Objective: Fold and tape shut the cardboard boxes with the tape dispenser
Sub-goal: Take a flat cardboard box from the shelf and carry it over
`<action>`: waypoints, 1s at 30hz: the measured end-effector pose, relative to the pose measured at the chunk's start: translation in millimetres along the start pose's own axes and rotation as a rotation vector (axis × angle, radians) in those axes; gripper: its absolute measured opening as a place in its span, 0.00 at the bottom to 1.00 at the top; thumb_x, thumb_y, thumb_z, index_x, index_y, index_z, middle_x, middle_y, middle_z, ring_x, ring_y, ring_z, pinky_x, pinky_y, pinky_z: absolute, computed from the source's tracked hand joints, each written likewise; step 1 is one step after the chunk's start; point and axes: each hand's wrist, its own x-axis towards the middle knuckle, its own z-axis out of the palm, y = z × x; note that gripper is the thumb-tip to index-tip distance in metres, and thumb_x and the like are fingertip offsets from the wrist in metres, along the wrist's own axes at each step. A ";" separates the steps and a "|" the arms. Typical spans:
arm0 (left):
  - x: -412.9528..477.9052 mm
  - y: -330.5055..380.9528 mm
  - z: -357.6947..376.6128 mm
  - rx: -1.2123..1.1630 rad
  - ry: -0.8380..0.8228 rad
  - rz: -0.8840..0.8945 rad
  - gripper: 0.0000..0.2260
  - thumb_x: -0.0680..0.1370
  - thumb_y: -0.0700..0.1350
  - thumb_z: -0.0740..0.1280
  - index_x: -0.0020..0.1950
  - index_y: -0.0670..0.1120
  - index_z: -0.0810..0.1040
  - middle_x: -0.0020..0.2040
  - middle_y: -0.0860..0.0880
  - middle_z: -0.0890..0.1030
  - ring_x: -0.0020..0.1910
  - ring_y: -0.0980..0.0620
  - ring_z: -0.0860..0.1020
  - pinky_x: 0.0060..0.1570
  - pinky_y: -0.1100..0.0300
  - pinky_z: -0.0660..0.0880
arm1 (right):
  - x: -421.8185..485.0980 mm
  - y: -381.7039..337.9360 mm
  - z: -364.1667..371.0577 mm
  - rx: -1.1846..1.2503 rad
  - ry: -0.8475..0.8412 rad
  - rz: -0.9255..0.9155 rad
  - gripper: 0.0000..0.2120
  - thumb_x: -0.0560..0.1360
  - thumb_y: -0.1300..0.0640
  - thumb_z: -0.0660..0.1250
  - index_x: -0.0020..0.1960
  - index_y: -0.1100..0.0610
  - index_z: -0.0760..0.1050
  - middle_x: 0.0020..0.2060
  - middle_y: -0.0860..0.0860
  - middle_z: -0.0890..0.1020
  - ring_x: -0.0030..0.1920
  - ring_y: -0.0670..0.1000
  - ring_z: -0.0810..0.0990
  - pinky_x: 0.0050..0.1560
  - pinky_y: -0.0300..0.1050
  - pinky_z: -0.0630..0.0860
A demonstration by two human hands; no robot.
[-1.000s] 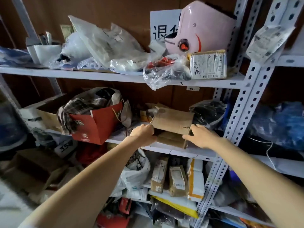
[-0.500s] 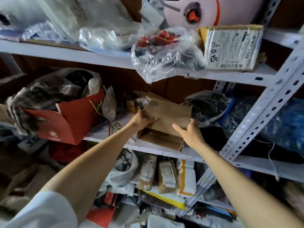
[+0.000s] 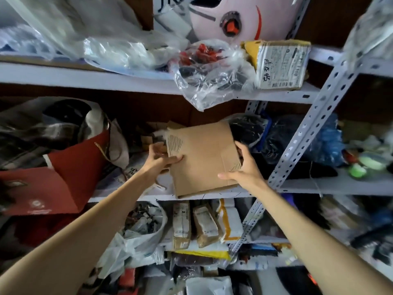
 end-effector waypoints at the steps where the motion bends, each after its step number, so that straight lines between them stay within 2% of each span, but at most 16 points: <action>1: -0.1 2.9 -3.3 0.011 -0.065 -0.007 0.34 0.64 0.45 0.80 0.63 0.57 0.66 0.56 0.54 0.75 0.52 0.55 0.77 0.46 0.54 0.77 | -9.2 -2.4 -1.4 0.005 0.019 0.015 0.53 0.57 0.61 0.82 0.73 0.45 0.58 0.69 0.47 0.68 0.64 0.43 0.66 0.64 0.43 0.64; 4: -4.8 8.5 -2.3 0.016 -0.238 -0.041 0.39 0.61 0.50 0.80 0.67 0.59 0.65 0.61 0.53 0.74 0.58 0.54 0.75 0.51 0.49 0.77 | -48.7 -0.5 -6.0 -0.011 0.075 0.036 0.50 0.57 0.62 0.82 0.71 0.43 0.60 0.65 0.45 0.71 0.64 0.46 0.69 0.66 0.51 0.69; 6: -10.5 8.4 10.8 0.035 -0.351 -0.051 0.38 0.61 0.50 0.81 0.66 0.59 0.65 0.62 0.52 0.74 0.57 0.54 0.76 0.48 0.51 0.77 | -74.8 3.2 -14.1 -0.023 0.135 0.067 0.49 0.58 0.61 0.82 0.70 0.41 0.59 0.63 0.43 0.72 0.63 0.46 0.70 0.65 0.54 0.70; 8: -23.5 -0.3 35.7 0.047 -0.476 -0.064 0.40 0.61 0.50 0.80 0.67 0.62 0.63 0.63 0.52 0.75 0.55 0.54 0.77 0.43 0.55 0.76 | -106.6 10.3 -26.0 -0.015 0.226 0.124 0.48 0.62 0.56 0.80 0.72 0.39 0.57 0.64 0.41 0.72 0.63 0.44 0.70 0.64 0.50 0.69; 10: -42.3 -9.9 72.7 0.046 -0.597 -0.051 0.42 0.61 0.52 0.79 0.70 0.66 0.61 0.63 0.57 0.75 0.56 0.55 0.77 0.44 0.55 0.76 | -141.9 17.9 -42.7 0.049 0.335 0.158 0.46 0.66 0.49 0.78 0.74 0.39 0.54 0.67 0.40 0.71 0.65 0.43 0.70 0.63 0.46 0.68; 12: -68.5 -23.3 115.5 0.017 -0.719 -0.033 0.44 0.61 0.49 0.78 0.72 0.64 0.60 0.62 0.56 0.78 0.59 0.54 0.78 0.54 0.49 0.77 | -184.6 26.0 -58.6 0.098 0.444 0.167 0.45 0.67 0.47 0.76 0.76 0.39 0.52 0.65 0.37 0.72 0.64 0.40 0.72 0.62 0.41 0.70; 14: -102.1 -37.3 163.5 -0.044 -0.846 -0.031 0.43 0.61 0.43 0.79 0.71 0.60 0.63 0.63 0.50 0.78 0.63 0.48 0.76 0.63 0.47 0.73 | -231.6 36.5 -77.5 0.119 0.582 0.180 0.45 0.70 0.51 0.75 0.76 0.40 0.51 0.61 0.33 0.75 0.60 0.37 0.75 0.56 0.35 0.73; 15: -122.4 -43.1 187.4 -0.051 -0.902 -0.032 0.43 0.61 0.41 0.79 0.71 0.60 0.64 0.63 0.49 0.78 0.63 0.44 0.75 0.62 0.48 0.74 | -256.3 42.6 -88.9 0.121 0.658 0.205 0.44 0.71 0.52 0.74 0.76 0.40 0.51 0.61 0.33 0.75 0.61 0.38 0.75 0.56 0.36 0.74; 18: -186.3 -59.3 258.6 -0.043 -1.069 -0.010 0.46 0.58 0.40 0.80 0.70 0.63 0.64 0.63 0.50 0.78 0.56 0.44 0.79 0.48 0.55 0.81 | -334.1 59.7 -126.5 0.111 0.859 0.279 0.42 0.71 0.52 0.74 0.75 0.39 0.53 0.67 0.42 0.72 0.65 0.48 0.73 0.63 0.52 0.73; 19: -209.8 -64.1 283.7 -0.019 -1.129 0.000 0.50 0.56 0.39 0.80 0.72 0.60 0.61 0.65 0.48 0.76 0.59 0.43 0.77 0.51 0.51 0.80 | -362.1 64.5 -140.2 0.101 0.915 0.307 0.41 0.70 0.51 0.74 0.75 0.37 0.54 0.67 0.42 0.72 0.65 0.48 0.73 0.63 0.53 0.73; 21: -254.5 -76.7 335.4 0.041 -1.220 0.034 0.47 0.59 0.38 0.78 0.74 0.56 0.60 0.67 0.46 0.72 0.64 0.44 0.73 0.58 0.48 0.76 | -419.4 72.1 -166.2 0.093 1.042 0.368 0.41 0.70 0.49 0.75 0.73 0.35 0.55 0.64 0.39 0.73 0.61 0.44 0.75 0.60 0.48 0.74; 24: -327.6 -96.6 408.6 0.071 -1.425 0.037 0.39 0.70 0.34 0.74 0.72 0.58 0.60 0.65 0.56 0.73 0.60 0.58 0.75 0.49 0.65 0.76 | -508.4 82.0 -195.9 0.154 1.256 0.428 0.39 0.69 0.49 0.75 0.71 0.31 0.57 0.56 0.34 0.77 0.51 0.36 0.78 0.46 0.32 0.76; 25: -355.5 -103.3 429.9 0.100 -1.502 0.014 0.36 0.72 0.36 0.73 0.71 0.60 0.60 0.64 0.57 0.73 0.58 0.61 0.75 0.46 0.68 0.75 | -538.9 84.0 -202.5 0.188 1.334 0.451 0.39 0.68 0.50 0.76 0.70 0.31 0.59 0.54 0.34 0.78 0.48 0.35 0.79 0.43 0.32 0.76; 27: -412.7 -118.8 469.4 0.154 -1.647 -0.022 0.33 0.70 0.40 0.75 0.67 0.61 0.65 0.61 0.54 0.76 0.56 0.61 0.77 0.45 0.68 0.77 | -595.2 84.2 -213.4 0.239 1.483 0.465 0.37 0.68 0.53 0.76 0.70 0.34 0.62 0.58 0.40 0.79 0.54 0.42 0.79 0.50 0.44 0.79; 28: -441.6 -124.8 487.4 0.181 -1.694 -0.027 0.34 0.67 0.43 0.78 0.66 0.60 0.67 0.60 0.52 0.76 0.57 0.59 0.77 0.49 0.65 0.78 | -620.7 84.6 -218.9 0.261 1.532 0.459 0.38 0.68 0.55 0.76 0.71 0.36 0.62 0.61 0.44 0.78 0.59 0.47 0.78 0.55 0.52 0.79; 30: -509.5 -135.8 518.6 0.251 -1.815 -0.040 0.41 0.59 0.51 0.80 0.68 0.58 0.66 0.63 0.49 0.74 0.60 0.52 0.75 0.58 0.54 0.76 | -675.0 82.2 -227.8 0.278 1.654 0.428 0.40 0.69 0.59 0.75 0.73 0.37 0.60 0.61 0.42 0.78 0.62 0.50 0.76 0.60 0.60 0.75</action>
